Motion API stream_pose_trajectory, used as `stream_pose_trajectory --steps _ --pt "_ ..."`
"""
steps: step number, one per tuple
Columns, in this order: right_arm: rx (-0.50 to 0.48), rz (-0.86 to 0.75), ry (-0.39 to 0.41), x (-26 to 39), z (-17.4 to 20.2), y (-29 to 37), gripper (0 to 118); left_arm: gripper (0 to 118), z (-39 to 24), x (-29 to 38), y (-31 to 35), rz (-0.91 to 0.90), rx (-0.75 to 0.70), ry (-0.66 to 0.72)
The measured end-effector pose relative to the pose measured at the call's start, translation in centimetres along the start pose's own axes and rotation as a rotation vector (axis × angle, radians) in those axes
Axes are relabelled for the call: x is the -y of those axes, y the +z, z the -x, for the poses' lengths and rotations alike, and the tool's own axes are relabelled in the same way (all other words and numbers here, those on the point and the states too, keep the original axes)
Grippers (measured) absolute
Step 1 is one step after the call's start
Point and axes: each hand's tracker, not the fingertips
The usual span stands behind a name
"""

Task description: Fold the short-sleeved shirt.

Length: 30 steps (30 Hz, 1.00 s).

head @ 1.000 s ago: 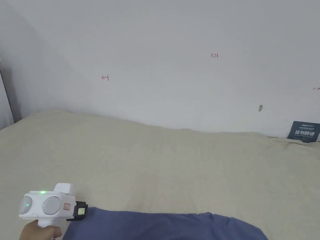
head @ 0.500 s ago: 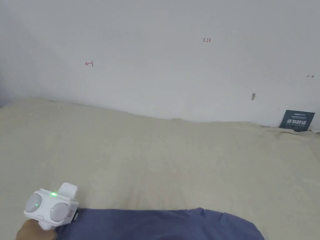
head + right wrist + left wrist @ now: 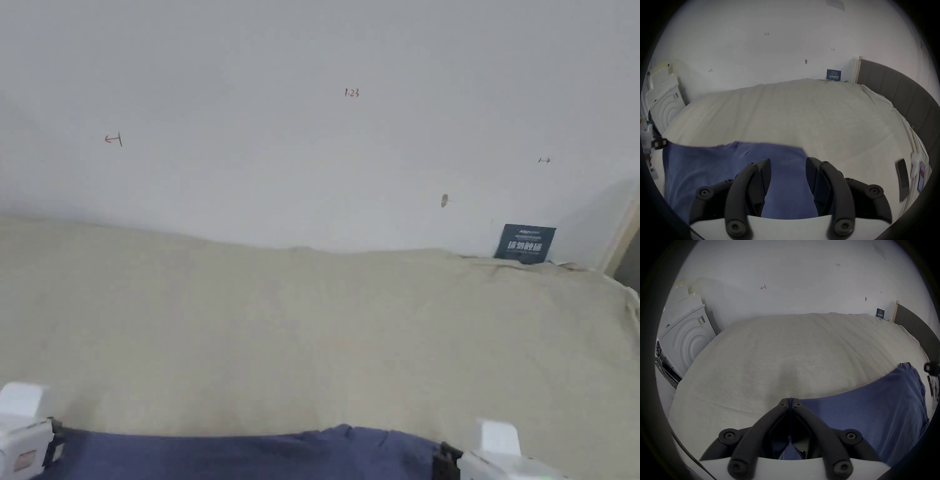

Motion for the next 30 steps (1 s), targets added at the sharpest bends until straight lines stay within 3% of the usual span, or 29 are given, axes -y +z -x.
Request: stream_pose_trajectory --steps 8,11,14,17,18,21,30 --pt "-0.005 0.32 0.016 -2.4 -1.4 -10.2 54 0 -0.3 0.0 0.9 0.008 -0.002 0.044" --pt "-0.002 0.31 0.004 -2.2 -1.1 -10.7 52 0 -0.3 0.0 1.0 0.015 0.0 0.042" --pt "-0.022 0.3 0.019 -2.3 0.0 -9.7 3 0 -0.5 -0.1 0.8 0.02 0.0 0.034" --pt "0.018 0.306 0.143 -1.6 1.6 -9.6 2 0 -0.4 -0.3 0.7 0.019 -0.005 0.03" --pt "0.021 0.282 0.138 -1.6 1.8 -9.3 2 0 -0.4 -0.3 0.8 0.018 -0.005 0.03" --pt "-0.019 0.223 -0.083 -2.1 0.2 -7.9 1 0 0.0 -0.6 1.1 0.021 -0.005 0.043" --pt "-0.104 0.1 -0.057 -4.4 -1.5 -0.7 0 0 0.4 -1.6 3.6 -0.021 0.013 0.064"
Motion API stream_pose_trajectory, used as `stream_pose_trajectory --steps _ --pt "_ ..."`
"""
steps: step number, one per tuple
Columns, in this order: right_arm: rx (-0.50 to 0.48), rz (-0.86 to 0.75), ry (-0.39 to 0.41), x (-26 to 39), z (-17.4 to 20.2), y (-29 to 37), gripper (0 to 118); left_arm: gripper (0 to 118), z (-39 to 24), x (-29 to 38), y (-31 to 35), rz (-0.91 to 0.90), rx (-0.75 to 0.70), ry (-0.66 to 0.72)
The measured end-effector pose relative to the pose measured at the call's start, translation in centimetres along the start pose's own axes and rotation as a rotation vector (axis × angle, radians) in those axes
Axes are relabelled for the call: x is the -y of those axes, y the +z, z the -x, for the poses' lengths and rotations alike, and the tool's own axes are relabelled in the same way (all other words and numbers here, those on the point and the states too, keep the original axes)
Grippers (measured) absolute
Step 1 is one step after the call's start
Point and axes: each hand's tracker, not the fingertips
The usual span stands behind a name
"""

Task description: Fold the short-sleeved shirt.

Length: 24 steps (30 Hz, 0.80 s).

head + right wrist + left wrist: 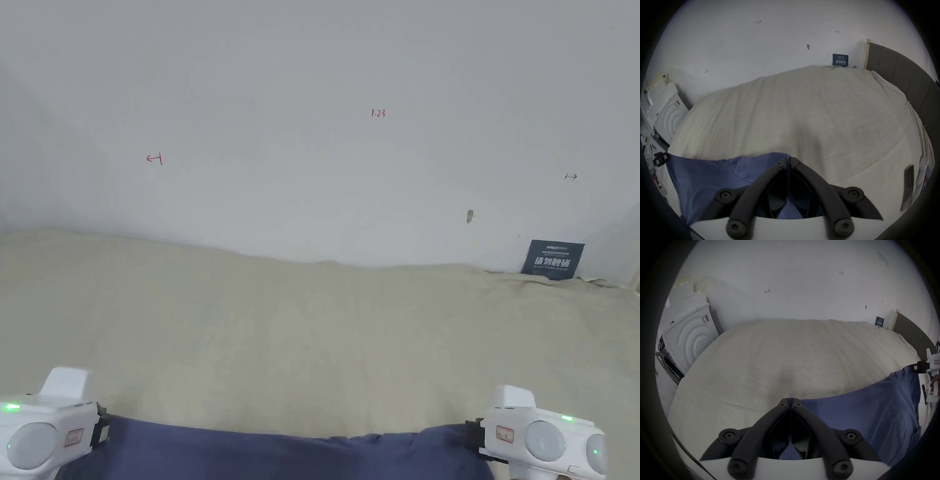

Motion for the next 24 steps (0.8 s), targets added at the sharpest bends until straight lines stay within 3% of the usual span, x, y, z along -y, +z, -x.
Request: stream_pose_trajectory --steps 2,6,17,24 --pt "0.017 -0.043 0.036 -0.1 0.1 1.9 0 0 -0.1 -0.3 0.8 -0.013 -0.003 -0.008" --pt "-0.002 -0.095 0.034 -0.1 -0.1 5.4 0 0 0.3 -0.8 2.6 -0.042 0.001 0.005" --pt "0.048 -0.32 0.178 -2.8 2.3 14.8 0 0 1.7 -4.3 9.7 -0.188 0.01 0.03" --pt "0.094 -0.434 0.171 -7.6 3.3 19.6 0 0 3.0 -9.1 14.3 -0.293 -0.015 0.041"
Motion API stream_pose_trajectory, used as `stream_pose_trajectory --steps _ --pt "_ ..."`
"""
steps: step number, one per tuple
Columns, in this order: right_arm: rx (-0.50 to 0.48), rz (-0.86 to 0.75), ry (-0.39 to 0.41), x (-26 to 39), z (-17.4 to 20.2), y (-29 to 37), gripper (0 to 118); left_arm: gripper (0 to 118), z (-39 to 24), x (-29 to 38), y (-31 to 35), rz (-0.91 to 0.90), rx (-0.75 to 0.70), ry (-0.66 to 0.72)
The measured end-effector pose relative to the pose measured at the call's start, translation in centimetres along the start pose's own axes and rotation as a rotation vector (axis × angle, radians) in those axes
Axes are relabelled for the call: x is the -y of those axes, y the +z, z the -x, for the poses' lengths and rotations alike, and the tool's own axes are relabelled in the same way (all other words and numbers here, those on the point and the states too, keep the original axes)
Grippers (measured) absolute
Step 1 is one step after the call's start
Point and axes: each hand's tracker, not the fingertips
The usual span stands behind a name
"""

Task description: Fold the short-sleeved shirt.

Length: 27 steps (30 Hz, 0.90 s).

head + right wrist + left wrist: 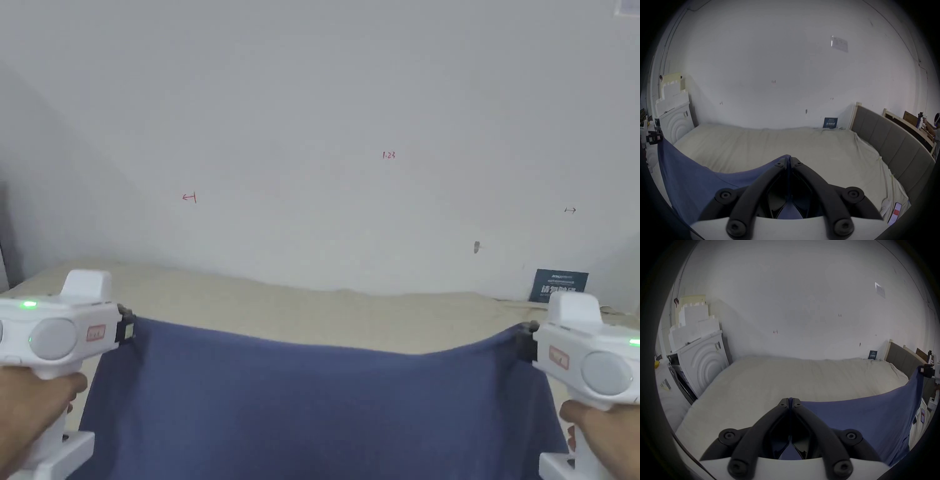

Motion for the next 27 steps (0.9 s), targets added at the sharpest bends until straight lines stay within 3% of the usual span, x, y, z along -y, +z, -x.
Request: stream_pose_trajectory --steps 16,21,24,27 --pt "0.088 -0.188 0.066 -16.5 2.2 -3.9 0 0 -0.5 -16.4 -2.2 -0.177 -0.064 0.007" --pt "0.103 -0.215 0.09 -18.1 3.0 -5.7 0 0 -0.8 -18.2 -3.7 -0.194 -0.081 0.001" --pt "0.117 -0.213 0.132 -17.7 3.5 -6.3 0 0 -0.6 -17.7 -4.3 -0.195 -0.081 -0.003" --pt "0.105 -0.204 0.126 -16.5 3.5 -6.0 0 0 -0.6 -16.1 -4.4 -0.189 -0.074 -0.015"
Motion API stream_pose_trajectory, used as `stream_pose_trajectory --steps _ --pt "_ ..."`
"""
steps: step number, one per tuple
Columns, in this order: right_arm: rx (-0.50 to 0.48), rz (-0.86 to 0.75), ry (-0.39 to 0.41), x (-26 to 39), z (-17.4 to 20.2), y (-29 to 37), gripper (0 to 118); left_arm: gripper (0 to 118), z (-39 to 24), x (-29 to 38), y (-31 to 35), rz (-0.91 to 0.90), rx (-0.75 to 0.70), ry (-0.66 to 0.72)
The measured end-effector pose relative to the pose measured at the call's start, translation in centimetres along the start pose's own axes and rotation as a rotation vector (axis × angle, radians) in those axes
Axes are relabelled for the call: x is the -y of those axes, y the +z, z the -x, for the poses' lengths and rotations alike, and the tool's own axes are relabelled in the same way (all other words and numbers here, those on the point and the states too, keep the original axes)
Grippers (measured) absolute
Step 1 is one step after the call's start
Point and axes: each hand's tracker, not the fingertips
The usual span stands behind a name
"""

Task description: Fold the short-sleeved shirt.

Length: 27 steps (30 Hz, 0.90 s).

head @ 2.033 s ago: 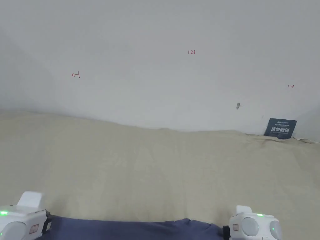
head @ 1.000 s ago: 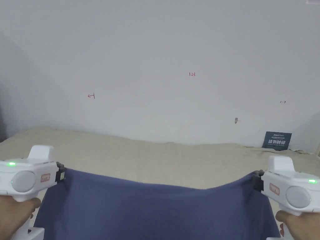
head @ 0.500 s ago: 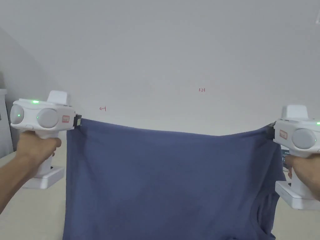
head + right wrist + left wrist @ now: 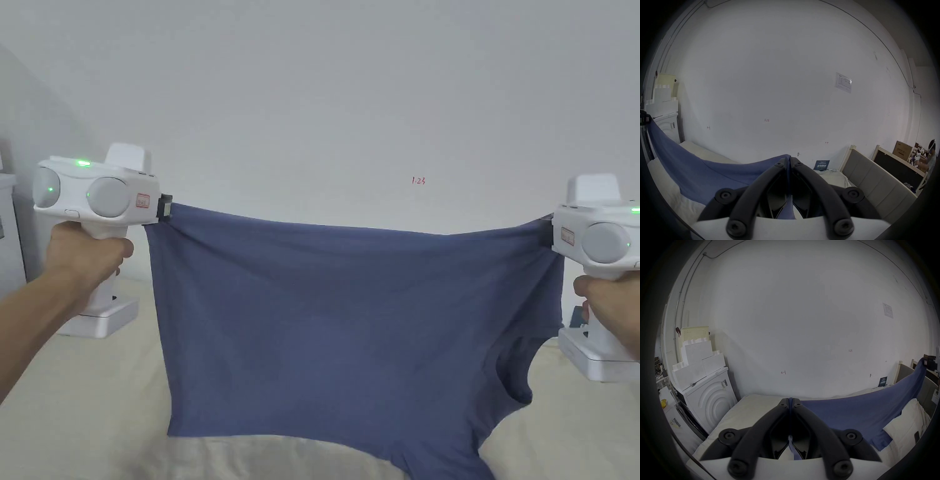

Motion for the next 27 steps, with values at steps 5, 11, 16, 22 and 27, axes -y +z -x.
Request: stream_pose_trajectory --steps 5,11,16,22,27 --pt "-0.018 0.008 -0.003 3.0 0.0 2.5 0 0 0.2 3.8 1.9 0.02 0.029 0.011" --pt "-0.025 0.007 0.016 7.2 -0.2 8.4 0 0 0.8 8.6 6.6 0.015 0.053 0.002" --pt "-0.041 0.019 0.024 11.1 -0.4 13.5 0 0 1.3 12.6 10.8 0.027 0.068 0.005" --pt "-0.059 0.05 -0.003 16.8 -0.9 19.3 0 0 2.9 18.6 15.7 0.058 0.067 0.026" --pt "-0.063 0.1 -0.017 22.5 -0.5 24.5 0 0 4.5 24.1 19.8 0.099 0.069 0.063"
